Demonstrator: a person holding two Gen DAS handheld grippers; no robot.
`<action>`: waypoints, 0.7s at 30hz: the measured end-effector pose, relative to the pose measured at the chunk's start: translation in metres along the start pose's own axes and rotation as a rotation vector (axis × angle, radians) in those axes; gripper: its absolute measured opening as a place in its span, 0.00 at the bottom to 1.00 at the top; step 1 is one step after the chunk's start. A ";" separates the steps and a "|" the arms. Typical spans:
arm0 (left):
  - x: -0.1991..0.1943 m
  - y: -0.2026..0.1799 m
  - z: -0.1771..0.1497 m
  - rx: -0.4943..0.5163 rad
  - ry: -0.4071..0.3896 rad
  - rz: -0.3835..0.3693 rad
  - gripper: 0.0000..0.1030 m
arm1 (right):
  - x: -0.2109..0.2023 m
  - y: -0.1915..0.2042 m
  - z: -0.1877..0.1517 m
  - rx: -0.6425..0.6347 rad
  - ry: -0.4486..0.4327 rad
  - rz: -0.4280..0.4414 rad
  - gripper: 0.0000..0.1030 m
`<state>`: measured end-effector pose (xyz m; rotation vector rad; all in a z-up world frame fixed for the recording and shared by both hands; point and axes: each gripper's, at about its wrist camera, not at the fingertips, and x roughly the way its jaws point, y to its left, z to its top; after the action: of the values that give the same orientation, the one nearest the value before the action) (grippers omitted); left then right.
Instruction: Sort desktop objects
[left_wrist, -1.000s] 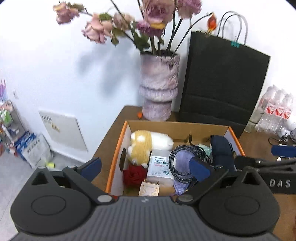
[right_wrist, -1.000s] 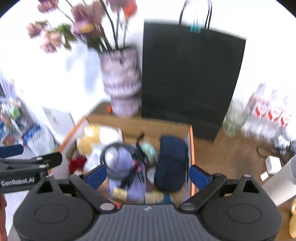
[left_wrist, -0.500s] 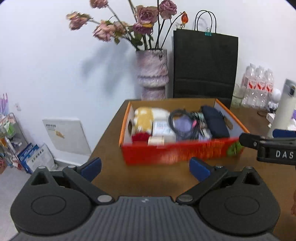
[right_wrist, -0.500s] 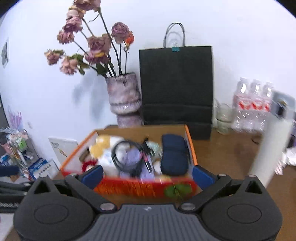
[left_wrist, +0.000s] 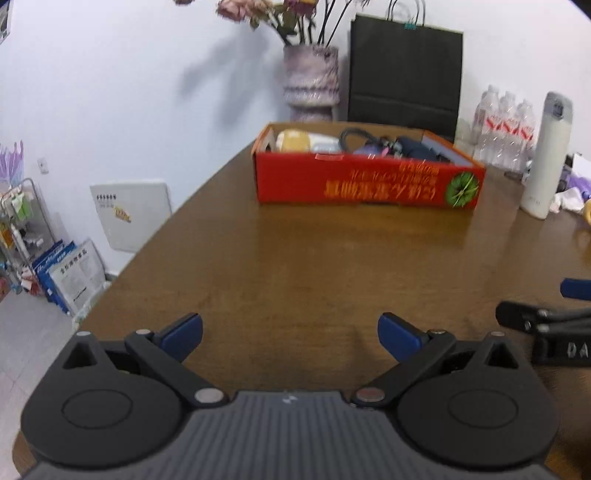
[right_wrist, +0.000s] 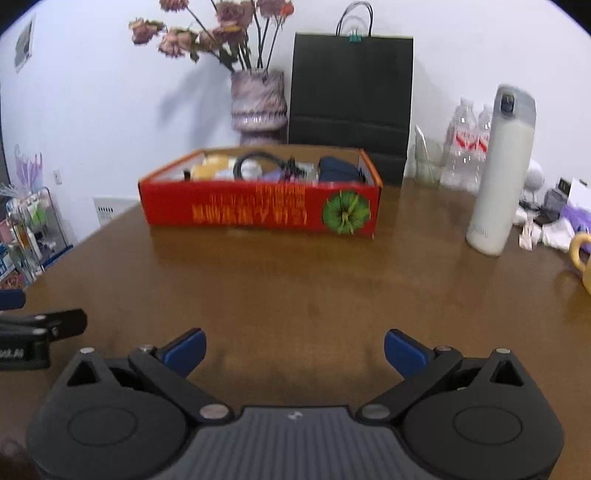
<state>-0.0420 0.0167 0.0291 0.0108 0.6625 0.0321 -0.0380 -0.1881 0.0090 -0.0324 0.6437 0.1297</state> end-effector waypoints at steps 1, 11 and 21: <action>0.004 0.001 -0.002 -0.005 0.009 0.001 1.00 | 0.002 0.001 -0.005 0.001 0.011 0.005 1.00; 0.033 -0.006 -0.003 0.029 0.053 -0.033 1.00 | 0.031 0.009 -0.003 -0.006 0.057 -0.001 1.00; 0.047 -0.007 0.003 0.027 0.038 -0.058 1.00 | 0.050 0.008 0.003 0.007 0.054 -0.009 1.00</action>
<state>-0.0034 0.0113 0.0024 0.0176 0.7013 -0.0323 0.0020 -0.1742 -0.0185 -0.0320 0.6982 0.1177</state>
